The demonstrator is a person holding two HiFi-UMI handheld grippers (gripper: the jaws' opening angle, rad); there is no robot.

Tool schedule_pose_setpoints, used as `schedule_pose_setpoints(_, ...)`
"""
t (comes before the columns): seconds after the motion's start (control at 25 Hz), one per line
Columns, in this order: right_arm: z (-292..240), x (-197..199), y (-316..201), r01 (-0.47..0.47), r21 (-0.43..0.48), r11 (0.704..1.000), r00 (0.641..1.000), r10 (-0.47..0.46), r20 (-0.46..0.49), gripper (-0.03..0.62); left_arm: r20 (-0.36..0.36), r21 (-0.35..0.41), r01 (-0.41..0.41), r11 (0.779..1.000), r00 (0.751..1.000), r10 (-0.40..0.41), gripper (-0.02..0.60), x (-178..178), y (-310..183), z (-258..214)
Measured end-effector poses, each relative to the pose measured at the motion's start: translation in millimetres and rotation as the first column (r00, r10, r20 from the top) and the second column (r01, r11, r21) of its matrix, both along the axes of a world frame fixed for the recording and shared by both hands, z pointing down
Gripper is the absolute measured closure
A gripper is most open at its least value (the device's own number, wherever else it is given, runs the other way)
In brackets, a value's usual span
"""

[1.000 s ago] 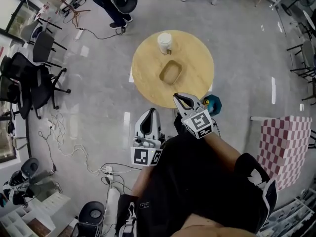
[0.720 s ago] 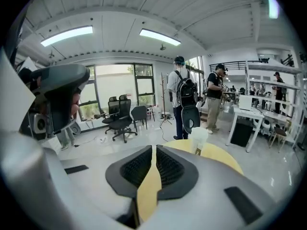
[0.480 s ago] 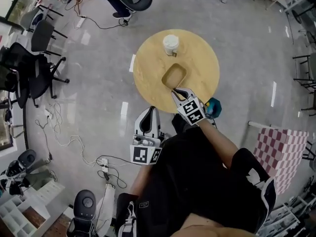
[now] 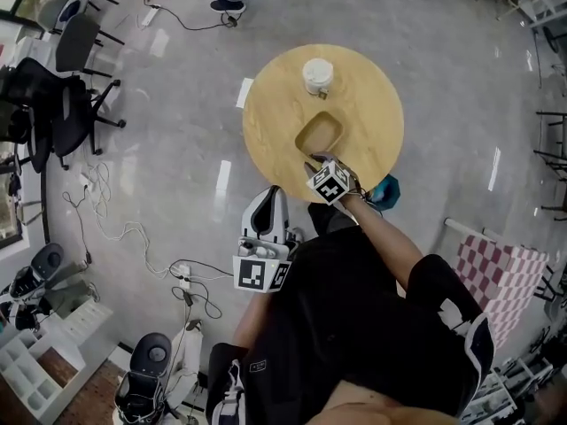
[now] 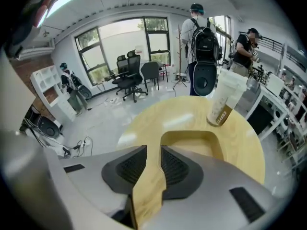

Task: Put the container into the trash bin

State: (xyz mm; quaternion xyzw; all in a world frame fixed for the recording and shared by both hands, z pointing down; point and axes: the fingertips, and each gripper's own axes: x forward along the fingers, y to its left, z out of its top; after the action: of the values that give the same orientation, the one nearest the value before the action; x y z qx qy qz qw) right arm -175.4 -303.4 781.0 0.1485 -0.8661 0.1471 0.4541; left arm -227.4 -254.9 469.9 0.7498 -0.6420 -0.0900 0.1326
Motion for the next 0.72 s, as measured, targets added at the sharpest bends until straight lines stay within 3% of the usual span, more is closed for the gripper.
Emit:
schedule_pose_setpoints(0.52,76.2,-9.4,-6.2,0.06,-0.082,0.995,0.985,-0.072,-0.158,0.482,-0.016,-0.045,0.036,0.998,0.999,-0.037,0.569,-20.6,-24.3,14.3)
schedule_pose_setpoints(0.72,92.0,-8.5,-7.9,0.06,-0.093,0.994,0.976,-0.078,-0.204,0.505,-0.022,-0.052,0.044,0.998,0.999,-0.045,0.569,-28.8,-26.8,16.8)
